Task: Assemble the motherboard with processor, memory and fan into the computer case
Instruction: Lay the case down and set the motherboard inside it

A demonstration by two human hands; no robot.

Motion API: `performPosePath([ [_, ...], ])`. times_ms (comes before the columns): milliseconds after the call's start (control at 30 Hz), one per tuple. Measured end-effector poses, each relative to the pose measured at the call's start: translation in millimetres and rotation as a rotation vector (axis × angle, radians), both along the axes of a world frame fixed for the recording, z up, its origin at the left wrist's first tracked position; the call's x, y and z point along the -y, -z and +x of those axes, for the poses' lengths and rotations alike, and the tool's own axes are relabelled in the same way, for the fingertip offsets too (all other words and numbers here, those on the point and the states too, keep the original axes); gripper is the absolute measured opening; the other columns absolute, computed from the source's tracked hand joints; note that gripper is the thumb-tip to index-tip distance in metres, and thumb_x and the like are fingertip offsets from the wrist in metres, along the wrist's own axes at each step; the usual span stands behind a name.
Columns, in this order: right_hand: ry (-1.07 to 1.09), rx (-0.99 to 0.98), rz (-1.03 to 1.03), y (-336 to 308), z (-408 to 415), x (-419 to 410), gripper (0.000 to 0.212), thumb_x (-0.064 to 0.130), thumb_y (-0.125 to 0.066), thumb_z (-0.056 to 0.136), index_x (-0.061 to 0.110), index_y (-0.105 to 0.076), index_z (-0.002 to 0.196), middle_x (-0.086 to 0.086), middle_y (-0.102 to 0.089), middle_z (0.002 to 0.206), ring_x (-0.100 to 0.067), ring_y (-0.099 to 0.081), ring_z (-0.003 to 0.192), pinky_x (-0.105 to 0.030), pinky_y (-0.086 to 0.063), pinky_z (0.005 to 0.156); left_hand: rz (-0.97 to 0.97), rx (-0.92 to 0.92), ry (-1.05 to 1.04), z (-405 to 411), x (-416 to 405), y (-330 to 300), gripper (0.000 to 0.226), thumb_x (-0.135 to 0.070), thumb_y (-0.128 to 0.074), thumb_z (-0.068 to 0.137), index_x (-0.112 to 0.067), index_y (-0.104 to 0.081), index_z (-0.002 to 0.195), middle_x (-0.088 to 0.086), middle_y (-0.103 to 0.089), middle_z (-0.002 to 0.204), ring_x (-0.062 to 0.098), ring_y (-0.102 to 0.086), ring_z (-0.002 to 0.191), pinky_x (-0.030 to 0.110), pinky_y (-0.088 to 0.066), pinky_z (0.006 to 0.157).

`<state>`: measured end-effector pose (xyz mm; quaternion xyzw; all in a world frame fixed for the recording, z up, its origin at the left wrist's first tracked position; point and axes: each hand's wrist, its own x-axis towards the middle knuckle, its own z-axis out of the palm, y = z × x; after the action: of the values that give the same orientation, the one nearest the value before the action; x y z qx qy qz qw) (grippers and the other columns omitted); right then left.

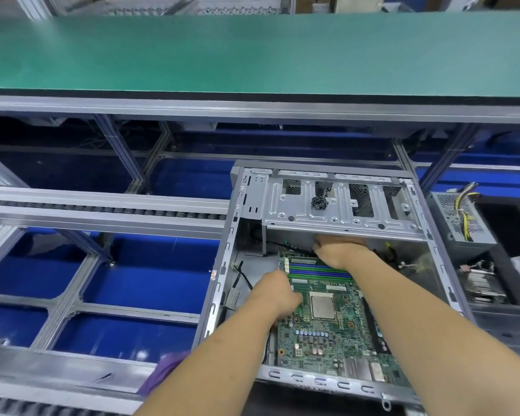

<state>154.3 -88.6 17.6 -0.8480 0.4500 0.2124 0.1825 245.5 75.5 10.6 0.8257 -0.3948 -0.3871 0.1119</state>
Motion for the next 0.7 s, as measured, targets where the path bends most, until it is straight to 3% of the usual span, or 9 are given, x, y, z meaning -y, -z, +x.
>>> performPosePath([
  [167,0.020,0.104,0.161,5,6,-2,0.047,0.038,-0.026,0.110,0.024,-0.038,0.153,-0.011,-0.048,0.151,-0.029,-0.053,0.124,-0.032,-0.043,0.092,-0.058,0.004,-0.021,3,2,0,0.017,-0.030,-0.061,0.087,-0.016,-0.051,0.091,-0.001,-0.054,0.082,0.022,-0.058,0.075,0.028,-0.047,0.062],
  [200,0.032,0.128,0.148,7,6,-3,0.043,0.037,-0.026,0.110,0.026,-0.043,0.148,-0.013,-0.056,0.142,-0.028,-0.058,0.116,-0.032,-0.045,0.086,-0.059,0.010,-0.021,3,3,1,0.018,-0.030,-0.061,0.088,-0.017,-0.051,0.094,-0.002,-0.053,0.083,0.022,-0.058,0.077,0.029,-0.049,0.064],
  [267,0.106,0.156,0.113,11,9,-3,0.035,0.036,-0.026,0.109,0.022,-0.056,0.099,-0.005,-0.062,0.086,-0.017,-0.056,0.071,-0.029,-0.041,0.064,-0.047,0.021,-0.015,4,4,2,0.022,-0.031,-0.060,0.090,-0.015,-0.051,0.102,0.000,-0.054,0.089,0.023,-0.059,0.081,0.032,-0.052,0.069],
  [333,0.203,0.188,0.140,8,10,-3,0.039,0.034,-0.026,0.110,0.021,-0.037,0.074,0.005,-0.035,0.054,-0.010,-0.032,0.046,-0.024,-0.031,0.055,-0.034,0.057,0.001,4,6,4,0.033,-0.032,-0.057,0.093,-0.009,-0.049,0.116,0.007,-0.058,0.104,0.027,-0.060,0.089,0.034,-0.052,0.073],
  [367,0.229,0.178,0.160,6,9,-3,0.038,0.033,-0.027,0.110,0.020,-0.043,0.079,0.004,-0.040,0.057,-0.008,-0.038,0.048,-0.021,-0.035,0.060,-0.034,0.071,0.000,4,7,4,0.039,-0.031,-0.056,0.094,-0.007,-0.047,0.123,0.010,-0.058,0.109,0.028,-0.060,0.092,0.034,-0.052,0.073],
  [433,0.175,0.135,0.098,3,1,-3,0.037,0.038,-0.025,0.110,0.021,-0.057,0.119,-0.001,-0.066,0.107,-0.015,-0.061,0.098,-0.027,-0.039,0.089,-0.048,0.065,-0.020,5,9,6,0.051,-0.030,-0.055,0.096,-0.008,-0.038,0.138,0.010,-0.059,0.113,0.028,-0.061,0.094,0.034,-0.051,0.074],
  [500,0.114,0.118,0.020,0,-11,-8,0.041,0.044,-0.025,0.109,0.024,-0.051,0.134,-0.001,-0.061,0.134,-0.024,-0.054,0.124,-0.030,-0.037,0.097,-0.067,0.040,-0.035,6,12,7,0.059,-0.029,-0.054,0.096,-0.014,-0.028,0.147,0.012,-0.061,0.119,0.029,-0.062,0.098,0.035,-0.052,0.076],
  [600,0.056,0.249,-0.126,1,-33,-23,0.026,0.038,-0.034,0.106,0.024,-0.054,0.097,0.005,-0.061,0.081,-0.027,-0.059,0.085,-0.031,-0.038,0.067,-0.061,0.050,-0.021,6,14,8,0.060,-0.029,-0.054,0.096,-0.017,-0.028,0.149,0.011,-0.057,0.130,0.029,-0.061,0.105,0.035,-0.053,0.081],
  [700,0.012,0.426,-0.294,-4,-49,-41,0.024,0.025,-0.047,0.101,0.020,-0.070,0.103,0.001,-0.066,0.084,-0.031,-0.060,0.085,-0.034,-0.041,0.068,-0.058,0.050,-0.007,7,15,6,0.052,-0.028,-0.054,0.095,-0.016,-0.036,0.142,0.009,-0.059,0.127,0.028,-0.061,0.104,0.037,-0.054,0.085],
])
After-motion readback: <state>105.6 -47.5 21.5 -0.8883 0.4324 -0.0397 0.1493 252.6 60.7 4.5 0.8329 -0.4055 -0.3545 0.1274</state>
